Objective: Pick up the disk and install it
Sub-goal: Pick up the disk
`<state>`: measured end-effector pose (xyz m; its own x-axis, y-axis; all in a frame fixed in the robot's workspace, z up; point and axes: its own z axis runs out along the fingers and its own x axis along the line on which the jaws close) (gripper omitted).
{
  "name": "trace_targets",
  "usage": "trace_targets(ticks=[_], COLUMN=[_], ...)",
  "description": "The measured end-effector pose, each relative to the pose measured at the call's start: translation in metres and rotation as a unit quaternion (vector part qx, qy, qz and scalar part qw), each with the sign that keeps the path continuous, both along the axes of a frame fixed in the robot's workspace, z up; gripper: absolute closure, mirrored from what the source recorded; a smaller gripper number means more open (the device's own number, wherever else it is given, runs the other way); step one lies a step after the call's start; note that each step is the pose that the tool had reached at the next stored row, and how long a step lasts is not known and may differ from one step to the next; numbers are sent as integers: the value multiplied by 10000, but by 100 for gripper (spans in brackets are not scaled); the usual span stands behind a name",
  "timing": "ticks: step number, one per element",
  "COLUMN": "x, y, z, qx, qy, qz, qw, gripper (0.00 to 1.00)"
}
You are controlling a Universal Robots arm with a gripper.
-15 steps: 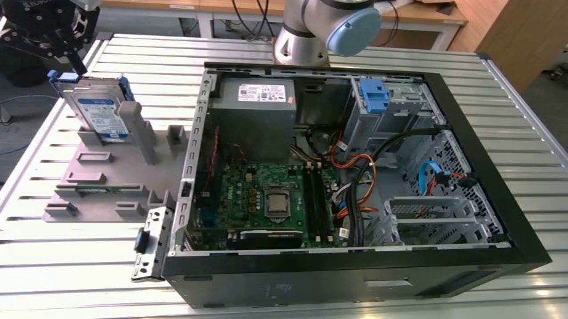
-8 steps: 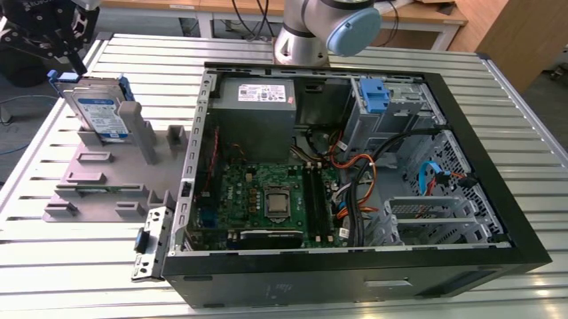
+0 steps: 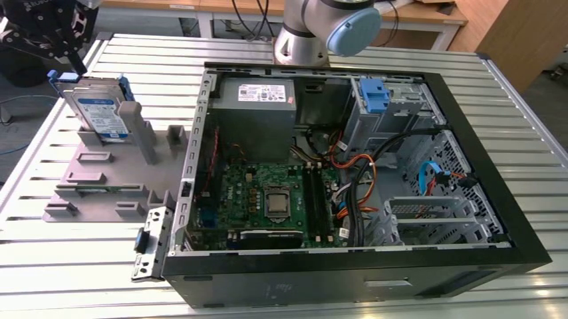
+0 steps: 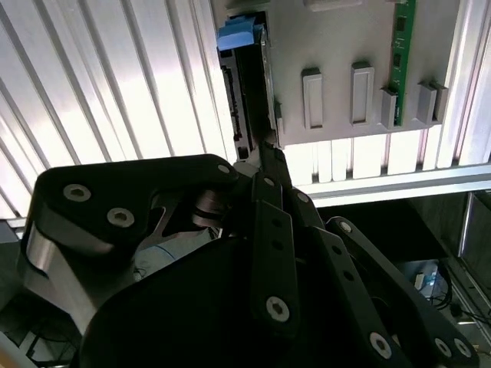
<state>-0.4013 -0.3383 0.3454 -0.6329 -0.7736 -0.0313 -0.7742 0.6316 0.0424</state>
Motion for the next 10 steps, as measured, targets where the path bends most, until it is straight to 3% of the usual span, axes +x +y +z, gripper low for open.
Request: trace_targets(ticks=[10], x=[0], y=[0], z=[0], qx=[0], qy=[0], qz=[25], qw=[10000], gripper=[89])
